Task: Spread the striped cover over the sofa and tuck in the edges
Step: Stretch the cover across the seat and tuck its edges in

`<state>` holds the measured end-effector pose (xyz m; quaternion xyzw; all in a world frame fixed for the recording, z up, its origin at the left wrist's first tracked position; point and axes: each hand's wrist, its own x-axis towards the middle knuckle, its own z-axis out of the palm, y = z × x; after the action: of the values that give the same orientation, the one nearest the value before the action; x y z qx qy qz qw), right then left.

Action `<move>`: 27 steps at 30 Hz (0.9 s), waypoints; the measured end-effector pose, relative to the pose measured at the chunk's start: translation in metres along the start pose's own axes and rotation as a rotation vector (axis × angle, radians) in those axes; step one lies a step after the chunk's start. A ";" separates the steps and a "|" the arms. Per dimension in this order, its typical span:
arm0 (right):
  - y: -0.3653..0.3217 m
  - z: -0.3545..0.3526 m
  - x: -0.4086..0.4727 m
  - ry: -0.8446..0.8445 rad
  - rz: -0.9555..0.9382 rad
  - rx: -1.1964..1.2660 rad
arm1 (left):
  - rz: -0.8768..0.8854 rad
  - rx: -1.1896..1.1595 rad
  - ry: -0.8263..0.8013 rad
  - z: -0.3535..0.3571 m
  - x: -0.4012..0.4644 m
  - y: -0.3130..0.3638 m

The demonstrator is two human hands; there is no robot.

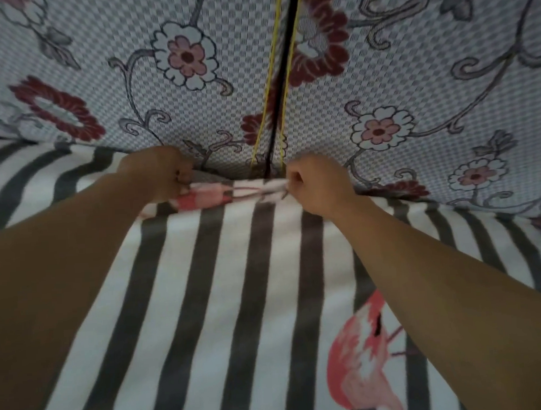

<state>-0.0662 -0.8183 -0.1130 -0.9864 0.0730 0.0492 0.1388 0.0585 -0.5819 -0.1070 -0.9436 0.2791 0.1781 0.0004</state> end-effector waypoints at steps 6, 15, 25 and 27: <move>-0.011 -0.001 -0.001 0.311 0.107 -0.147 | -0.053 -0.206 0.496 -0.012 0.007 0.011; -0.008 0.022 -0.017 0.182 0.126 0.010 | 0.009 -0.029 0.119 0.014 -0.003 0.008; 0.021 0.012 -0.011 0.190 0.211 -0.163 | -0.294 -0.261 0.563 0.012 0.028 0.033; 0.021 0.012 -0.013 0.261 0.187 -0.066 | -0.331 -0.312 0.507 0.015 0.028 0.036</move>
<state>-0.0830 -0.8334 -0.1288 -0.9774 0.1802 -0.0644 0.0903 0.0564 -0.6256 -0.1272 -0.9790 0.0827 -0.0242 -0.1847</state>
